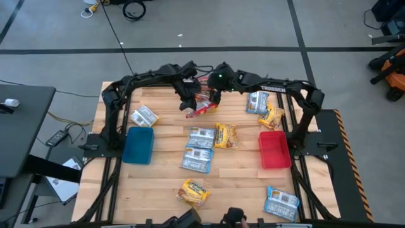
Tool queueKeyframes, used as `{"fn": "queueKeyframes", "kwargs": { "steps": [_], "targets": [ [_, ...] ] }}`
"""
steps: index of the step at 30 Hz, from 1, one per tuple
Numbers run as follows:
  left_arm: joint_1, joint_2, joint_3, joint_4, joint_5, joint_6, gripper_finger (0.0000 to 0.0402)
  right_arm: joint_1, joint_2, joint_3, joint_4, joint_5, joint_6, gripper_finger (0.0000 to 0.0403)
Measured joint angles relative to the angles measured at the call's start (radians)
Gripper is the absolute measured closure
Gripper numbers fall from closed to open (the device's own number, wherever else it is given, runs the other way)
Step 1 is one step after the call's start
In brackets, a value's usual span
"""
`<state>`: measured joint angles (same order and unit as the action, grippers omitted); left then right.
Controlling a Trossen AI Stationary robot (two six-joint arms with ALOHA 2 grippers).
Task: Sort Maruchan noodles
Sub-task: Put the red noodle pack into the yellow bin
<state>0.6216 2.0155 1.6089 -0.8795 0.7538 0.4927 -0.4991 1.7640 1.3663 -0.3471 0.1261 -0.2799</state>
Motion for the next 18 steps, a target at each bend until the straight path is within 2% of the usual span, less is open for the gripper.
{"fn": "queueKeyframes", "kwargs": {
  "steps": [3,9,13,16,18],
  "targets": [
    [-0.005,0.000,0.000,-0.014,-0.056,0.001,0.0393,-0.012,-0.009,0.000,-0.041,-0.053,0.000,0.0128],
    [-0.005,0.000,0.000,-0.033,-0.073,-0.008,0.0392,-0.056,-0.025,-0.014,-0.214,-0.277,-0.038,0.0129],
    [-0.005,0.000,0.000,-0.026,-0.078,-0.014,0.0391,-0.060,-0.015,-0.068,-0.144,-0.417,-0.029,0.0128],
    [-0.005,0.000,0.000,-0.006,-0.089,-0.020,0.0391,-0.049,-0.014,-0.113,-0.044,-0.433,-0.028,0.0128],
    [-0.004,0.000,0.001,0.012,-0.094,-0.039,0.0391,-0.045,-0.014,-0.142,0.016,-0.403,-0.036,0.0129]
  ]
}}
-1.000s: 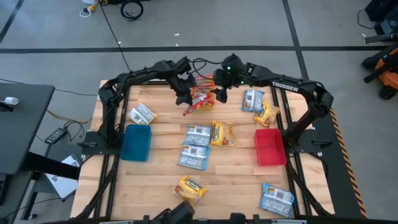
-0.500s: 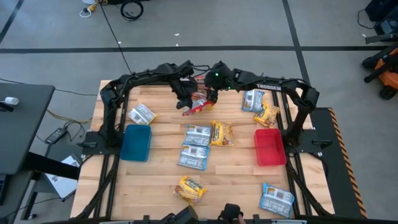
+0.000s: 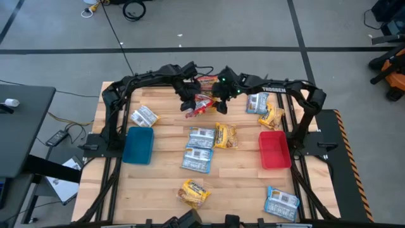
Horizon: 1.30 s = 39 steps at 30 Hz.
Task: Sort Maruchan noodles
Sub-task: Put the red noodle pack into the yellow bin
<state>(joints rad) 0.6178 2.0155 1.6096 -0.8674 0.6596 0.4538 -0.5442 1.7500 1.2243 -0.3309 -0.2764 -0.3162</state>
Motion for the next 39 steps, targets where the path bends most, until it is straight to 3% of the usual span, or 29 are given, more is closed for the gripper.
{"fn": "queueKeyframes", "kwargs": {
  "steps": [4,7,22,29,35,39],
  "targets": [
    [0.001,0.000,0.021,0.008,-0.007,-0.021,0.0391,-0.012,0.000,-0.059,0.129,0.154,-0.060,0.0129],
    [-0.002,0.000,0.033,0.028,-0.017,-0.039,0.0391,-0.039,0.000,-0.080,0.215,0.213,-0.107,0.0130],
    [-0.034,0.000,0.033,0.192,-0.293,-0.218,0.0384,-0.154,-0.091,-0.084,0.262,0.167,-0.309,0.0130],
    [-0.040,0.000,0.033,0.248,-0.330,-0.345,0.0310,-0.143,-0.177,-0.084,0.257,-0.027,-0.201,0.0129],
    [-0.043,-0.007,0.033,0.261,-0.380,-0.396,0.0226,-0.079,-0.197,-0.083,0.166,-0.035,-0.217,0.0128],
    [-0.040,-0.043,0.033,0.248,-0.402,-0.443,0.0192,-0.031,-0.200,-0.083,0.079,-0.041,-0.225,0.0128]
  ]
}}
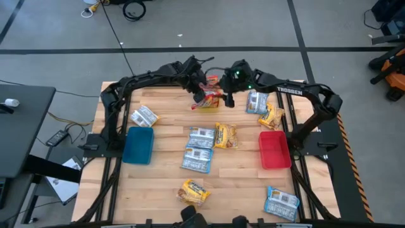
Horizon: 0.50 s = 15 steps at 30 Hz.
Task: Sort Maruchan noodles
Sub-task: Put the red noodle pack into the yellow bin
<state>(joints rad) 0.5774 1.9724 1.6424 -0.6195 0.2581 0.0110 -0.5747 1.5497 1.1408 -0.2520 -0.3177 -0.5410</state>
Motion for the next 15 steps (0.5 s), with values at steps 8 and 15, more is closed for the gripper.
{"fn": "queueKeyframes", "kwargs": {
  "steps": [8,15],
  "targets": [
    [-0.010,-0.086,0.000,-0.046,-0.088,-0.077,0.0192,0.110,0.000,0.000,-0.086,-0.014,-0.083,0.0128],
    [-0.016,-0.145,0.010,-0.043,-0.135,-0.082,0.0193,0.148,0.001,-0.046,0.023,0.165,-0.214,0.0128]
  ]
}}
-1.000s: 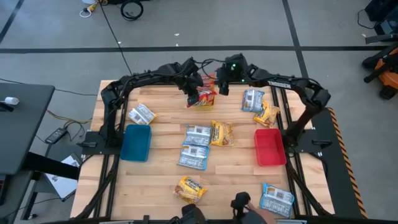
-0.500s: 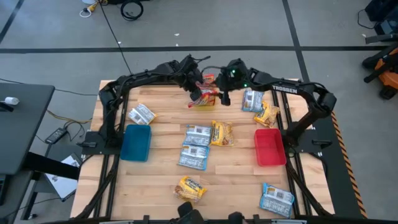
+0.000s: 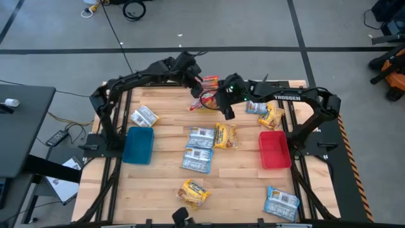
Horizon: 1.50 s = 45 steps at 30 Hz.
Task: Sort Maruchan noodles
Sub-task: Put the red noodle pack into the yellow bin
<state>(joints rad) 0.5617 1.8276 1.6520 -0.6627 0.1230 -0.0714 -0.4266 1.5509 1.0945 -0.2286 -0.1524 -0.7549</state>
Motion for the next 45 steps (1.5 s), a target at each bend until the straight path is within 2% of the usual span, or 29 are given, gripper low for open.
{"fn": "queueKeyframes", "kwargs": {
  "steps": [5,9,13,16,21,25,28,31,38,40,45],
  "targets": [
    [0.000,-0.103,0.055,-0.064,-0.016,0.020,0.0193,-0.007,0.026,0.024,0.075,-0.020,0.056,0.0128],
    [0.010,-0.221,0.063,-0.062,-0.015,0.060,0.0193,-0.011,0.156,0.112,-0.024,-0.017,0.125,0.0129],
    [0.036,-0.324,0.065,-0.072,-0.016,0.069,0.0193,-0.012,0.243,0.172,-0.014,0.026,0.211,0.0144],
    [0.058,-0.375,0.065,-0.120,-0.026,0.107,0.0194,-0.014,0.263,0.180,-0.024,0.031,0.246,0.0178],
    [0.121,-0.437,0.063,-0.218,-0.033,0.116,0.0194,-0.016,0.254,0.180,-0.041,0.060,0.298,0.0260],
    [0.154,-0.476,0.023,-0.213,-0.033,0.117,0.0194,-0.019,0.253,0.180,-0.019,0.109,0.354,0.0333],
    [0.165,-0.498,-0.048,-0.159,0.015,0.102,0.0194,-0.019,0.231,0.179,-0.035,0.121,0.440,0.0381],
    [0.159,-0.512,-0.144,-0.086,0.087,0.082,0.0194,-0.020,0.186,0.178,-0.049,0.131,0.531,0.0385],
    [0.107,-0.512,-0.357,0.170,0.096,0.056,0.0194,-0.015,0.181,0.172,-0.079,0.165,0.669,0.0378],
    [0.088,-0.513,-0.385,0.227,0.089,0.054,0.0194,-0.006,0.182,0.165,-0.074,0.186,0.687,0.0384],
    [0.036,-0.513,-0.388,0.231,0.070,0.058,0.0194,0.013,0.182,0.126,0.017,0.268,0.741,0.0382]
  ]
}}
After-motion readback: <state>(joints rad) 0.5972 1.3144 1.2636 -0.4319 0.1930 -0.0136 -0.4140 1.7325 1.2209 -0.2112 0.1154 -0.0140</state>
